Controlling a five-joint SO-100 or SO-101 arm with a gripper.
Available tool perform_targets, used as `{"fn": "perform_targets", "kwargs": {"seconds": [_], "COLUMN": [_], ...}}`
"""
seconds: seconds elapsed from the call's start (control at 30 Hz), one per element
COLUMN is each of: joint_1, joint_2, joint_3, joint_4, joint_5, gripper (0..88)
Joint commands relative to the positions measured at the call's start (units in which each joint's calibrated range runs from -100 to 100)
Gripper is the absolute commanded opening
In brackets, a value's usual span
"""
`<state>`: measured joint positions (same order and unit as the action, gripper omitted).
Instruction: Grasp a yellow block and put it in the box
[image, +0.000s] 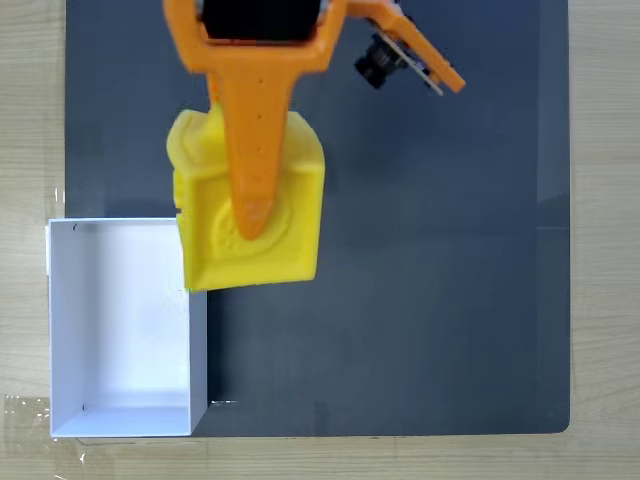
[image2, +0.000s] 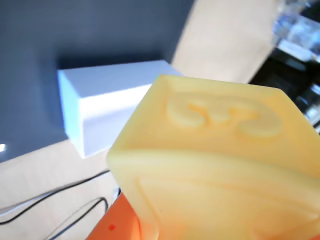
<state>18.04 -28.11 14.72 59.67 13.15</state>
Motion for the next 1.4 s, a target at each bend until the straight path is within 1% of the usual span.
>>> {"fn": "perform_targets", "kwargs": {"seconds": [0.0, 0.1, 0.13, 0.33, 0.57, 0.77, 0.97, 1.17, 1.37], "joint_1": [2.84, 6.46, 8.73, 13.19, 14.03, 13.61, 13.7, 13.95, 13.61], "joint_2": [-2.4, -0.62, 2.6, 16.16, 31.67, 40.31, 45.23, 47.94, 48.02], "joint_3": [-0.57, 0.07, -0.12, -2.47, -11.15, -17.66, -22.01, -22.46, -21.28], "joint_4": [-11.07, -19.27, -24.16, -32.88, -32.97, -32.97, -32.97, -32.88, -32.71], "joint_5": [-2.92, -4.97, -5.97, -6.49, -6.49, -6.49, -6.44, -5.81, -3.19], "gripper": [18.1, 18.1, 18.1, 18.7, 18.2, 18.1, 18.8, 18.8, 19.6]}}
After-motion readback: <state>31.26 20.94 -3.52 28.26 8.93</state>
